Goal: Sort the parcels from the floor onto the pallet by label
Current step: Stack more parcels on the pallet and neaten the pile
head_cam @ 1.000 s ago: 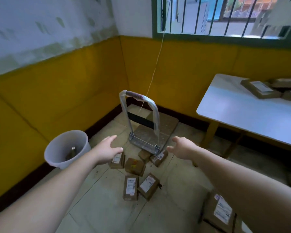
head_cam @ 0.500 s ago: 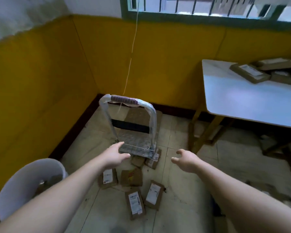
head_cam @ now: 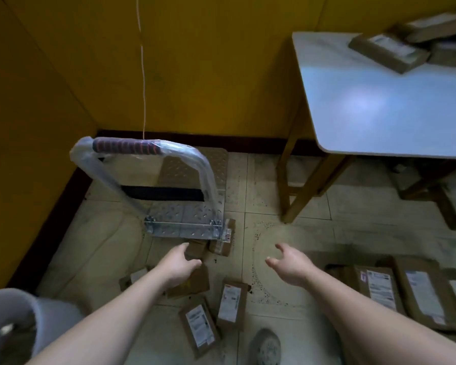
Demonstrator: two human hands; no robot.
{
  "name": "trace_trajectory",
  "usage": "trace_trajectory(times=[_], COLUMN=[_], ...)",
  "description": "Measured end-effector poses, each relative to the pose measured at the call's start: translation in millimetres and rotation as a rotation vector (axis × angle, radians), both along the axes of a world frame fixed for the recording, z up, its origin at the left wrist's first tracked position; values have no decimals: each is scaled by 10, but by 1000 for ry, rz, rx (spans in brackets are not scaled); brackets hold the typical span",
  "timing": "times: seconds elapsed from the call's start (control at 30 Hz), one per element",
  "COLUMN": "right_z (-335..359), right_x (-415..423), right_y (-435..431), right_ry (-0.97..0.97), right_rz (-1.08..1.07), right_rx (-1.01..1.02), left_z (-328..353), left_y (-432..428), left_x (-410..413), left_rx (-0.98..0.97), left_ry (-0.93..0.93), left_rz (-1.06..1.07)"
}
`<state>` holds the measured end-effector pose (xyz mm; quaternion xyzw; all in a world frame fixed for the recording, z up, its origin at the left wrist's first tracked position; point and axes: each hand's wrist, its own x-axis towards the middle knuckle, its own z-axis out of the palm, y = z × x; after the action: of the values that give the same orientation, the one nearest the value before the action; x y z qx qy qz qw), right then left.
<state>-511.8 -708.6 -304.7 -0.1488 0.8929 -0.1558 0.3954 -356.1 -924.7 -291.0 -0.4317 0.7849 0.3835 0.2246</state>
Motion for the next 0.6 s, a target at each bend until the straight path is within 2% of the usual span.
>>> trace_trajectory(times=[0.23, 0.3, 0.4, 0.6], right_z=[-1902, -2547, -3466, -4830], right_x=[-443, -500, -540, -560], right_y=[-524, -724, -985, -1291], right_ry=[-47, -79, -134, -186], right_rz=[35, 32, 7, -81], right_rx=[-56, -83, -125, -169], left_z=[-1980, -2618, -3497, -4728], left_y=[-191, -288, -403, -501], left_x=[-544, -649, -804, -1013], left_rx=[131, 156, 89, 85], left_ry=[-5, 51, 144, 288], left_rz=[77, 87, 87, 56])
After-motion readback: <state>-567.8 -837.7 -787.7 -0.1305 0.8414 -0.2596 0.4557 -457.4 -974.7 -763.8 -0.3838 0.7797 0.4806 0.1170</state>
